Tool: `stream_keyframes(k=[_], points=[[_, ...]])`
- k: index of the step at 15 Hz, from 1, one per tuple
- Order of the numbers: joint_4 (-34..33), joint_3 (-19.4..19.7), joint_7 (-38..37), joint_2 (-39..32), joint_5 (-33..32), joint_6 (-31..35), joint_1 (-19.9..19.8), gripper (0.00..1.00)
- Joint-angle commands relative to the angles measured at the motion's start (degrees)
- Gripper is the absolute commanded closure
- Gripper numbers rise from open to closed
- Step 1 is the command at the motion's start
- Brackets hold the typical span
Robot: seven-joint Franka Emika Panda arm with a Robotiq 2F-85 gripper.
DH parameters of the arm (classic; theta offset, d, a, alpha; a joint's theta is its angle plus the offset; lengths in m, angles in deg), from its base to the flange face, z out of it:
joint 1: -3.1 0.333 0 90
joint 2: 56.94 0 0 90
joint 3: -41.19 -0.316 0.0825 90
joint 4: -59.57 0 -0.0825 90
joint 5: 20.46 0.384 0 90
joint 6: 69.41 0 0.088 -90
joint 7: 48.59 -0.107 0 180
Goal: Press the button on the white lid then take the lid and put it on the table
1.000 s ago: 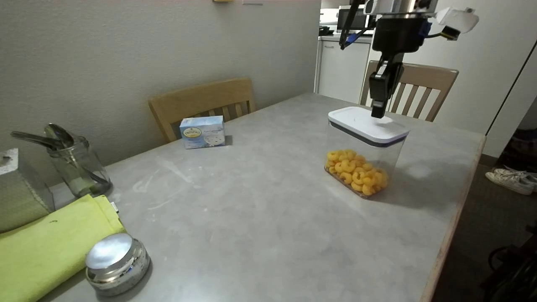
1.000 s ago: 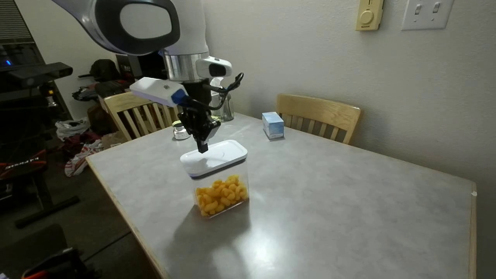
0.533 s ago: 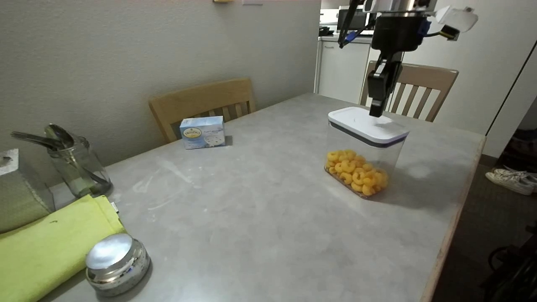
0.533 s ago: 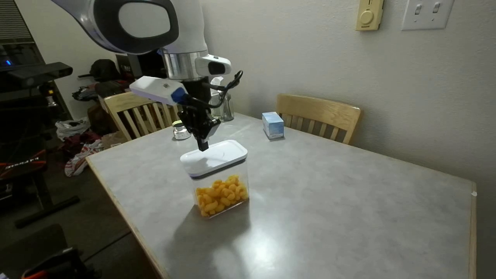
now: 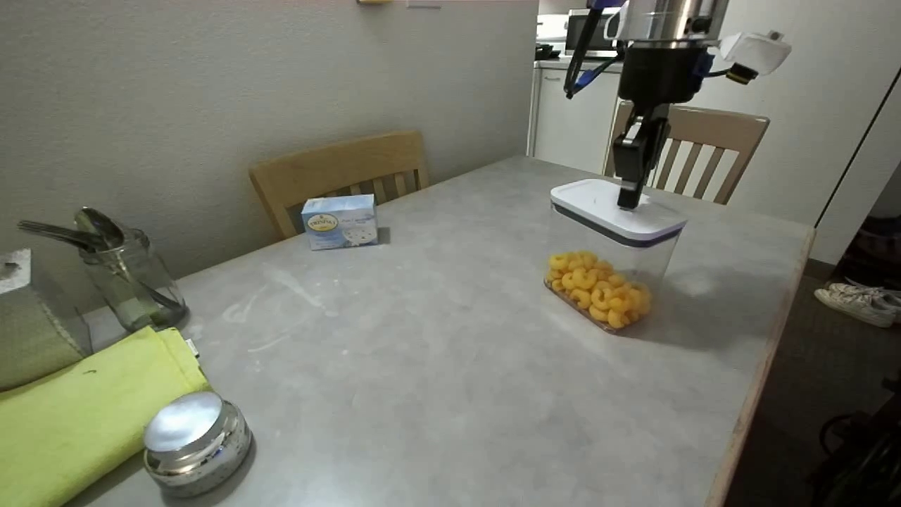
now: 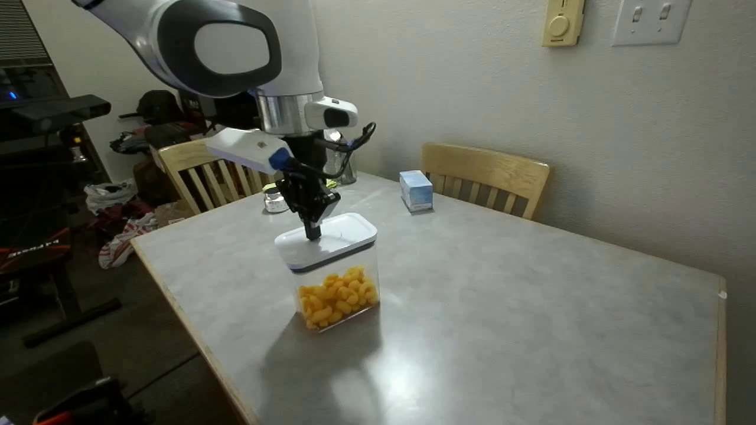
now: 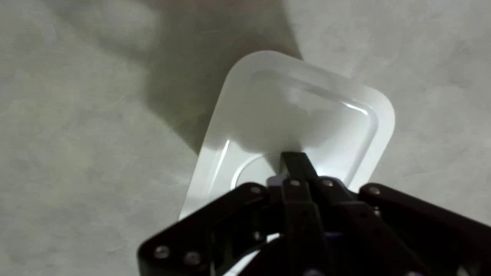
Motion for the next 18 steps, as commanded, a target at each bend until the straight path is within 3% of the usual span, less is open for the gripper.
stream_keyframes(k=[1, 10, 18], points=[[-2.4, 0.07, 3.01, -3.93, 2.84, 1.05, -0.61, 1.0], [-11.9, 0.53, 6.35, -15.74, 9.02, -1.25, -3.58, 1.0], [-22.62, 1.12, 4.64, -22.24, 8.46, -17.5, -6.09, 1.0]])
